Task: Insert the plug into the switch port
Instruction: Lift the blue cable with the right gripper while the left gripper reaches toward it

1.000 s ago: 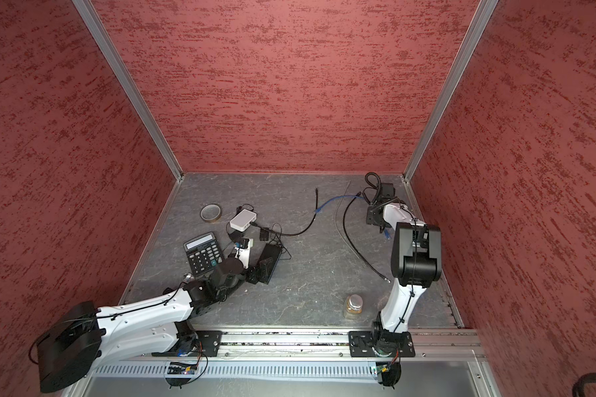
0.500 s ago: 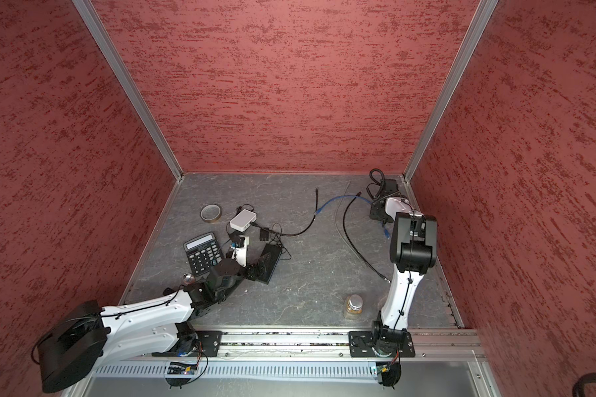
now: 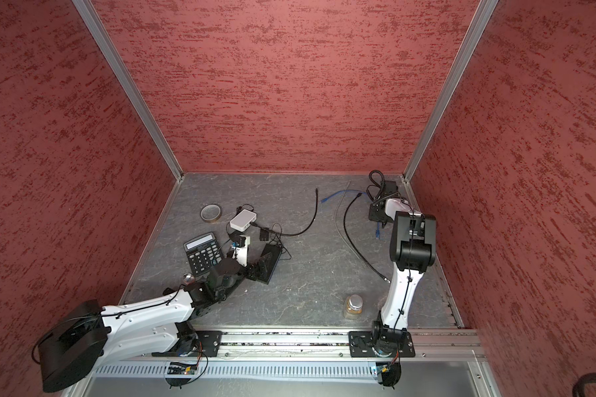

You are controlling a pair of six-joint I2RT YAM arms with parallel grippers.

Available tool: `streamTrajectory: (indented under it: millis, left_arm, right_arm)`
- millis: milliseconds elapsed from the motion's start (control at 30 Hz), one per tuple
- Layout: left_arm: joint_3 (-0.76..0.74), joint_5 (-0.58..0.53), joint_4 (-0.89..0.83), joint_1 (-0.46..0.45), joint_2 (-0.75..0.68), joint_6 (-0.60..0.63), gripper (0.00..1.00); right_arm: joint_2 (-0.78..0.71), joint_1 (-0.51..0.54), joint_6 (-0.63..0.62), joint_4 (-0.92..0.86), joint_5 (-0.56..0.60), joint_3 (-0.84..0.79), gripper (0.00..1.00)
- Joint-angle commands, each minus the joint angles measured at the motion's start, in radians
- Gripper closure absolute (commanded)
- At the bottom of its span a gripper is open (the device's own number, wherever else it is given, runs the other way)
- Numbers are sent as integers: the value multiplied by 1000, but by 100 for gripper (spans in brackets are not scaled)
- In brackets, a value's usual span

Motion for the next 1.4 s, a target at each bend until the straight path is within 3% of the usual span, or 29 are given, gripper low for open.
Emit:
streamTrajectory:
  millis: [0,400,633,800,1067,1367]
  left_arm:
    - [36,33,7,0,15,26,0]
    - [114,12,-68,-75,65,74,0]
    - [91,6,85,-131,80,161,0]
    - [135,-89,121,-220,118,276,0]
    - [203,-173,206,-320,266,385,0]
    - [261,-194,439,-374,449,574,0]
  right_arm:
    - [-115,-4,59,40,-67,-63,97]
    - [-458,99,187,34,-86,-307,98]
    - [-604,165,266,21,-138,-408,98]
    - [-721,209,304,24,-140,-481,98]
    - [-835,279,351,10,-142,-527,98]
    - [-879,372,407,18,-144,-564,98]
